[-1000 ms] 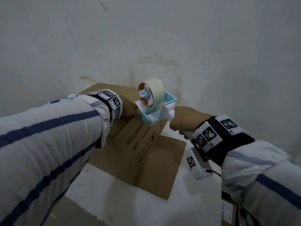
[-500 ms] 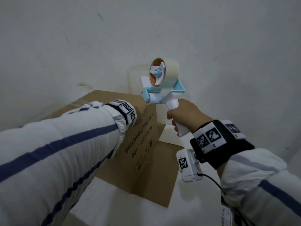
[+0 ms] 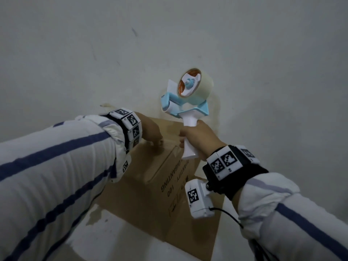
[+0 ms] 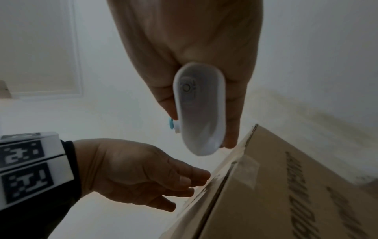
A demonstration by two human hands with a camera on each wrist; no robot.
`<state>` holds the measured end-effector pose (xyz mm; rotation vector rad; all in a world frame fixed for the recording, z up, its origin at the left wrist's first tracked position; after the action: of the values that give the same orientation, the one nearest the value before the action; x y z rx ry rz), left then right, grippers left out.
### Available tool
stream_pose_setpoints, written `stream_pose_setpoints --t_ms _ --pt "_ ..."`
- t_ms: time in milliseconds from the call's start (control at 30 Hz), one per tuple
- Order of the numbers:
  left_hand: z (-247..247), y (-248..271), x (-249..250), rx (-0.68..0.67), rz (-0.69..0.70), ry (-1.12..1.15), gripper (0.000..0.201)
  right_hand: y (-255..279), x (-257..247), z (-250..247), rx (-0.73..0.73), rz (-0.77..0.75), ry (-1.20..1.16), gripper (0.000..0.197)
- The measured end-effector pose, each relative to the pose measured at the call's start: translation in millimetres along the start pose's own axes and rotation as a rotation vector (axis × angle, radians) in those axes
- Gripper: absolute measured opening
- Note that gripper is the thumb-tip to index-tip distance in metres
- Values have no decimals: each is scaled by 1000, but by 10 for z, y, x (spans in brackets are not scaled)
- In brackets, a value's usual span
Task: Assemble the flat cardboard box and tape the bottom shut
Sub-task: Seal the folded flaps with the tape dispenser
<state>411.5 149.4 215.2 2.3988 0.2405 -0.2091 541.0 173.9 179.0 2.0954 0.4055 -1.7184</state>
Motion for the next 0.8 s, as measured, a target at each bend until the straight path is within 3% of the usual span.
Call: stream_pose_setpoints --t_ms 100,167,267,367,400,700,800 --pt "74 -106 -155 -55 4 -141 53 -272 65 142 -26 -6 -23 86" --pt "91 -138 -327 -97 54 -136 61 -372 28 276 -8 21 -28 93" --pt "140 -269 -627 -120 103 -91 70 -343 -149 485 27 79 9 74" --pt "162 -455 -926 -130 162 -80 75 -344 -341 699 62 129 39 20" --pt "169 -508 -1026 -133 176 -80 76 -364 -374 748 77 138 41 15" --pt "252 -804 -1603 -90 302 -81 79 -643 -368 864 184 280 195 19" --pt "260 -877 -1715 -61 277 -80 87 -660 -429 888 191 323 163 16"
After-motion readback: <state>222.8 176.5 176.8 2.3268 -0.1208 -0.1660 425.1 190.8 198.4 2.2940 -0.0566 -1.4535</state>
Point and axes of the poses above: each hand's wrist, its own y-axis away from the middle knuckle, its own z-axis out of the palm, x = y × z, the point moved 3 cm from there along -y, towards the middle knuckle, and after that the axes turned 14 degrees about -x, right-handed, at the moved point
